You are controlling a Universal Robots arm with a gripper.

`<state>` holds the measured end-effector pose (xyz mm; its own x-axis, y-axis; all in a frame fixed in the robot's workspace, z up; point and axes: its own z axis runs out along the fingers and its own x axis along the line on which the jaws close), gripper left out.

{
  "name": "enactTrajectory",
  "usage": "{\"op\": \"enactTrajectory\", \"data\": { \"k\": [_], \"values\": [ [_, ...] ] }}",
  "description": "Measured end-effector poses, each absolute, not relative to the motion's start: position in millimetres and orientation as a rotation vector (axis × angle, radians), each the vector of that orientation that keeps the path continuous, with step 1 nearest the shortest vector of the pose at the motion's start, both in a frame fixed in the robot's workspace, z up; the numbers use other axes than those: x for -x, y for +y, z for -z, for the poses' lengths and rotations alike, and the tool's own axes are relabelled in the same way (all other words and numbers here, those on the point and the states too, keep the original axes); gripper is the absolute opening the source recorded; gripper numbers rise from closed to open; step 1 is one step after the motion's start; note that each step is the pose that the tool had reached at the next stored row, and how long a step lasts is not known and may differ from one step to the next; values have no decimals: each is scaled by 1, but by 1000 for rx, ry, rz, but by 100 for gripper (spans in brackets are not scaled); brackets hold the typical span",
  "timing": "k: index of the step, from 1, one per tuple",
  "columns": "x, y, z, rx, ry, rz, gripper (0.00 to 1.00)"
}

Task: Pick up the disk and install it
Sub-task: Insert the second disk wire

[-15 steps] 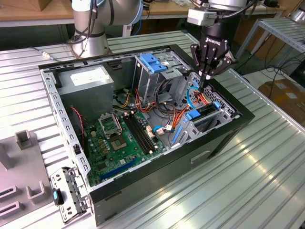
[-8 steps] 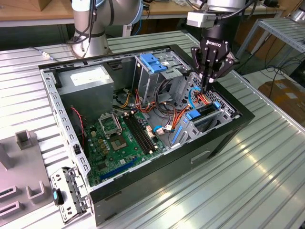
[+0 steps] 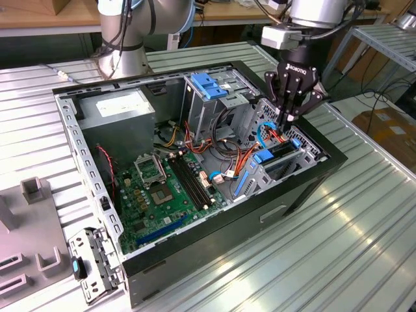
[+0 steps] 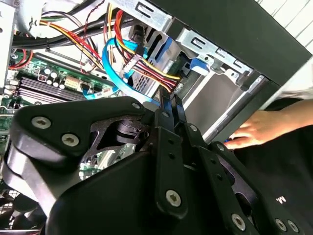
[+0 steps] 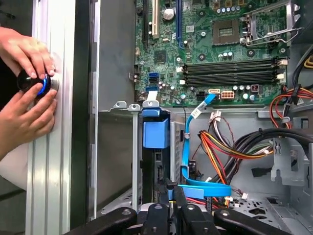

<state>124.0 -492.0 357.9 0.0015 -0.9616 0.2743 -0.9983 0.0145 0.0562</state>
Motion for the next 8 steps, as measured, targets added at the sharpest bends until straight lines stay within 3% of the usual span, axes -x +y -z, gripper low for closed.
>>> {"op": "enactTrajectory", "data": {
  "k": [5, 6, 8],
  "values": [
    [-119, -515, -354, -2080, -2090, -163, 16],
    [-112, -519, -352, -2091, -2104, -177, 16],
    [-109, -523, -351, -2128, -2140, -115, 16]
  ]
}}
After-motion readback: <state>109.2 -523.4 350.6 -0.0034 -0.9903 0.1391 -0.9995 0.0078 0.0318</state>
